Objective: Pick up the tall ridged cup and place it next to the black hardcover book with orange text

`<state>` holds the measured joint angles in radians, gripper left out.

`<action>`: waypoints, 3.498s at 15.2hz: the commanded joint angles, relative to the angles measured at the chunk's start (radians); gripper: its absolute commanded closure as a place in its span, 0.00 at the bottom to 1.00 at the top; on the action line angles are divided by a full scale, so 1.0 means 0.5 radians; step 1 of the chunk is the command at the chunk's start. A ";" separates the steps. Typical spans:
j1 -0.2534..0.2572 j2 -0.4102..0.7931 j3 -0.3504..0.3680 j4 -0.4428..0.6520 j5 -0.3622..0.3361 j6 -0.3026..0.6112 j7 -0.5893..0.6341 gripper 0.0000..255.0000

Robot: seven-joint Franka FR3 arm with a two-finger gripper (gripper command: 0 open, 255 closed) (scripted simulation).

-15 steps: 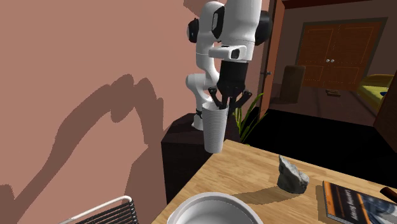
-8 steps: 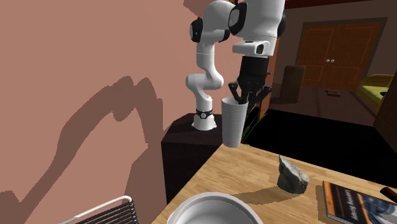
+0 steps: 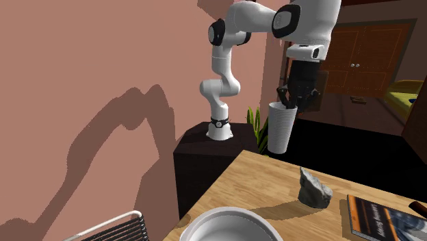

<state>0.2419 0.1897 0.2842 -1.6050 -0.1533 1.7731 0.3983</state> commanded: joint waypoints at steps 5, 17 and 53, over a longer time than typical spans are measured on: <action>0.185 0.118 0.102 0.153 -0.050 -0.074 0.282 1.00; 0.655 0.582 0.232 0.812 -0.225 -0.355 0.788 1.00; 0.754 0.866 0.207 0.383 -0.349 0.313 1.040 1.00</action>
<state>0.6185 0.6167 0.3890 -1.4090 -0.3251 1.9188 0.9160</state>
